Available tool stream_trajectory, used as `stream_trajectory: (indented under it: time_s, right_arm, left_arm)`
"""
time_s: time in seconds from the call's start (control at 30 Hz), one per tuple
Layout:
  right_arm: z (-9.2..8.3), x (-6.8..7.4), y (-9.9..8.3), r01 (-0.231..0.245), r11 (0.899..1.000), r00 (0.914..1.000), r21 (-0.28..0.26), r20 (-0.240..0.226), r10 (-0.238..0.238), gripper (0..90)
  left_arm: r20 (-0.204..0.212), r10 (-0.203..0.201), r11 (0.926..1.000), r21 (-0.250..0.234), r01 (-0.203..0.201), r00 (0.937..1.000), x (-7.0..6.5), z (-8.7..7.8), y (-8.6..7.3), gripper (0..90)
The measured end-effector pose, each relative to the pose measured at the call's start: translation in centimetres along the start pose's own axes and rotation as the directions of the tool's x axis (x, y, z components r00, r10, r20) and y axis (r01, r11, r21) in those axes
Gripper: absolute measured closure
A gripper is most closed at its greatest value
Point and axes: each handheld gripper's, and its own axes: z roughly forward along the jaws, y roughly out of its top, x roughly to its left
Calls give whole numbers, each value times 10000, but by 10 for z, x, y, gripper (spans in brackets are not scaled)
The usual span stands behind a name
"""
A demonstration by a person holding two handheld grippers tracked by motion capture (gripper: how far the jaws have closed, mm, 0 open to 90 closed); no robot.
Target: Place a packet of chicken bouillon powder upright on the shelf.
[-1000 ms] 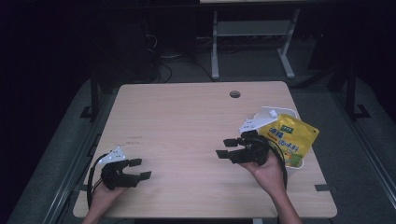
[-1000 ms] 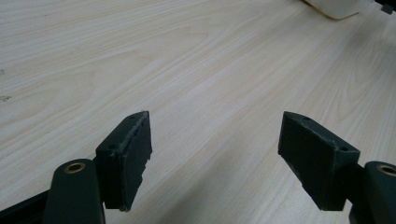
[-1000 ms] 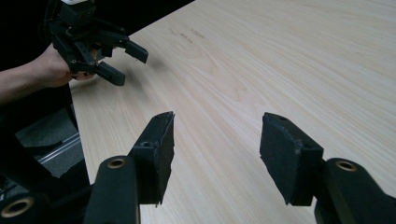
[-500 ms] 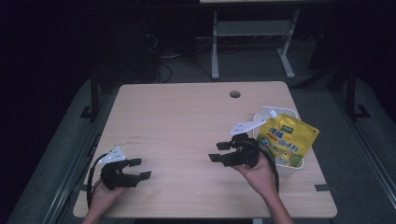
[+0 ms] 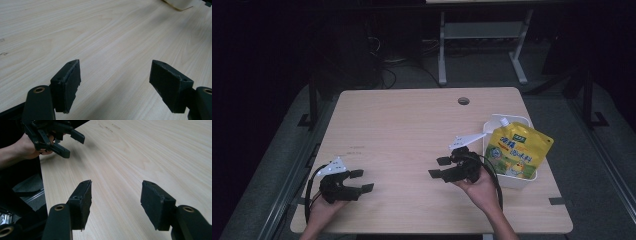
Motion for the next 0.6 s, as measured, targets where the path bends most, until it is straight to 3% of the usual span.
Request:
stream_trajectory:
  time_s: [0.6]
  right_arm:
    - [26,3,-14,-5,9993,9998,381,-196,13,380]
  left_arm:
    - [-6,227,9997,96,-227,9997,-5,2,2,237]
